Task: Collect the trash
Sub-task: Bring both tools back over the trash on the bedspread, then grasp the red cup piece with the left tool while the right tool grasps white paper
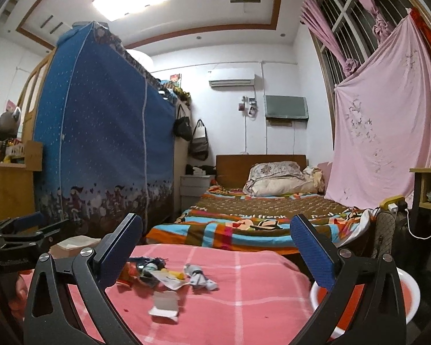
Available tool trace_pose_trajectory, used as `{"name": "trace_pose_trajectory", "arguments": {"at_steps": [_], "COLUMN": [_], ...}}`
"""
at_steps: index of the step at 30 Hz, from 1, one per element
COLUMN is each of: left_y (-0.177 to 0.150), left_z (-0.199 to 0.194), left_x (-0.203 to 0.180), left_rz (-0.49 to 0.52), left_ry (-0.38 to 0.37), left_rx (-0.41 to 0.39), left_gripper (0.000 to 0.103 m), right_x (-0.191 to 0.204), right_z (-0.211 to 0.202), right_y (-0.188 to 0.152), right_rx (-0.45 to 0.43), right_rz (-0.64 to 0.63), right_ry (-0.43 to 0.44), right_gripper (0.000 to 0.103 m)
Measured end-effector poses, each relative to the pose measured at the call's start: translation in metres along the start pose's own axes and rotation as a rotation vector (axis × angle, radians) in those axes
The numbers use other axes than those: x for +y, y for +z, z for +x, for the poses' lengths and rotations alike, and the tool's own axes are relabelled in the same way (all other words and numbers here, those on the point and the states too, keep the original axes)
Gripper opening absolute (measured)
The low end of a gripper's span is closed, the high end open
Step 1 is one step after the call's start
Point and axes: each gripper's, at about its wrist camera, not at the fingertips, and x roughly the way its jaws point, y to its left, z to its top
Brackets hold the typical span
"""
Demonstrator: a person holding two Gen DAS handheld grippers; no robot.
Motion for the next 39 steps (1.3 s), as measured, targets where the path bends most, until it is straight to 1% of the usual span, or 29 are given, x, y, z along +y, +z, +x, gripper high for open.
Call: {"name": "trace_pose_trajectory", "arguments": {"at_steps": [4, 6, 7, 8, 10, 12, 13, 15, 17, 18, 20, 21, 22, 24, 25, 27, 29, 32, 35, 38, 39], "left_y": [-0.001, -0.003, -0.003, -0.004, -0.008, -0.013, -0.016, -0.02, -0.025, -0.027, -0.031, -0.032, -0.033, -0.036, -0.038, -0.041, -0.045, -0.048, -0.048, -0.048, -0.048], "left_z": [0.005, 0.01, 0.013, 0.017, 0.027, 0.038, 0.042, 0.051, 0.06, 0.063, 0.069, 0.072, 0.075, 0.083, 0.087, 0.097, 0.103, 0.107, 0.11, 0.115, 0.117], "left_x": [0.011, 0.013, 0.013, 0.012, 0.013, 0.015, 0.016, 0.017, 0.018, 0.018, 0.018, 0.017, 0.016, 0.014, 0.016, 0.017, 0.02, 0.022, 0.021, 0.021, 0.021], "left_rz": [0.002, 0.008, 0.013, 0.02, 0.022, 0.009, 0.003, -0.012, -0.029, -0.037, -0.054, -0.057, -0.059, -0.063, -0.068, -0.088, -0.113, -0.148, -0.175, -0.184, -0.187], "left_ry": [0.008, 0.014, 0.017, 0.021, 0.018, 0.005, -0.002, -0.021, -0.022, -0.028, -0.044, -0.053, -0.062, -0.079, -0.087, -0.1, -0.107, -0.124, -0.148, -0.148, -0.143], "left_rx": [0.002, 0.02, 0.035, 0.057, 0.109, 0.173, 0.197, 0.26, 0.315, 0.335, 0.379, 0.395, 0.413, 0.457, 0.478, 0.528, 0.564, 0.59, 0.6, 0.618, 0.625], "left_gripper": [0.088, 0.088, 0.088, 0.088, 0.087, 0.081, 0.08, 0.069, 0.062, 0.058, 0.053, 0.05, 0.048, 0.038, 0.035, 0.025, 0.02, 0.015, 0.012, 0.01, 0.008], "right_x": [0.009, 0.012, 0.014, 0.015, 0.015, 0.017, 0.017, 0.02, 0.022, 0.023, 0.025, 0.027, 0.028, 0.03, 0.031, 0.033, 0.035, 0.039, 0.043, 0.044, 0.045], "right_z": [0.009, 0.018, 0.021, 0.028, 0.038, 0.046, 0.052, 0.06, 0.073, 0.075, 0.082, 0.083, 0.086, 0.091, 0.093, 0.098, 0.1, 0.105, 0.112, 0.117, 0.119], "right_y": [-0.006, -0.01, -0.011, -0.014, -0.017, -0.021, -0.024, -0.031, -0.041, -0.044, -0.051, -0.053, -0.055, -0.062, -0.065, -0.072, -0.074, -0.079, -0.084, -0.085, -0.085], "right_rx": [0.035, 0.085, 0.105, 0.148, 0.207, 0.261, 0.303, 0.371, 0.47, 0.494, 0.546, 0.563, 0.582, 0.626, 0.648, 0.693, 0.718, 0.756, 0.796, 0.808, 0.812], "right_rz": [-0.002, -0.019, -0.024, -0.029, -0.027, -0.026, -0.029, -0.035, -0.04, -0.04, -0.045, -0.047, -0.05, -0.052, -0.053, -0.052, -0.049, -0.054, -0.052, -0.052, -0.054], "right_ry": [0.007, 0.007, 0.008, 0.013, 0.019, 0.022, 0.027, 0.037, 0.046, 0.048, 0.06, 0.067, 0.078, 0.107, 0.123, 0.154, 0.178, 0.2, 0.225, 0.229, 0.229], "right_gripper": [0.103, 0.103, 0.103, 0.103, 0.103, 0.103, 0.102, 0.102, 0.101, 0.101, 0.097, 0.093, 0.085, 0.079, 0.078, 0.074, 0.071, 0.068, 0.065, 0.064, 0.059]}}
